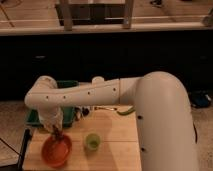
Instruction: Place grapes in red bowl
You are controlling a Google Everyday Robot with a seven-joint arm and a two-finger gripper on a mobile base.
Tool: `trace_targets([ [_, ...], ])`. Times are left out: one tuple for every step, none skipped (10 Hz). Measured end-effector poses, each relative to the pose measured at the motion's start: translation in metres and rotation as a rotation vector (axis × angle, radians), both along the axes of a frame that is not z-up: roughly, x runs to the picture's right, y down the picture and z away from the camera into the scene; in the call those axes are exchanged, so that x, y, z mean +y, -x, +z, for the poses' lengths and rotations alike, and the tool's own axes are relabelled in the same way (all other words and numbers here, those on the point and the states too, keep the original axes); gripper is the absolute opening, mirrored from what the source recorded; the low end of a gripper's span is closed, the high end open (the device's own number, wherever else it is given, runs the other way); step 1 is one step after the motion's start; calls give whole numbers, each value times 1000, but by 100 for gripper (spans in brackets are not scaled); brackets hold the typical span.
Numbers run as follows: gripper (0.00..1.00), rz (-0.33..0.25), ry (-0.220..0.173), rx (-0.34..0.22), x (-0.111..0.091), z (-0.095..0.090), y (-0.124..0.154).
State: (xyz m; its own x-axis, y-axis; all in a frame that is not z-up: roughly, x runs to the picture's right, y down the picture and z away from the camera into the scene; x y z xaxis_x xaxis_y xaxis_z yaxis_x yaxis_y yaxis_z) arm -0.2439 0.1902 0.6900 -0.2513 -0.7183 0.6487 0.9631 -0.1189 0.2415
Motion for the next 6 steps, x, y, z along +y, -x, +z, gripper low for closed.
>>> trace_targets([
  [0, -13, -1, -10, 0, 1, 0],
  [0, -16, -2, -11, 0, 1, 0],
  [0, -19, -3, -13, 0, 1, 0],
  [0, -23, -3, -16, 0, 2, 0],
  [0, -25, -5, -18, -1, 2, 0],
  [0, -30, -6, -21, 0, 3, 1],
])
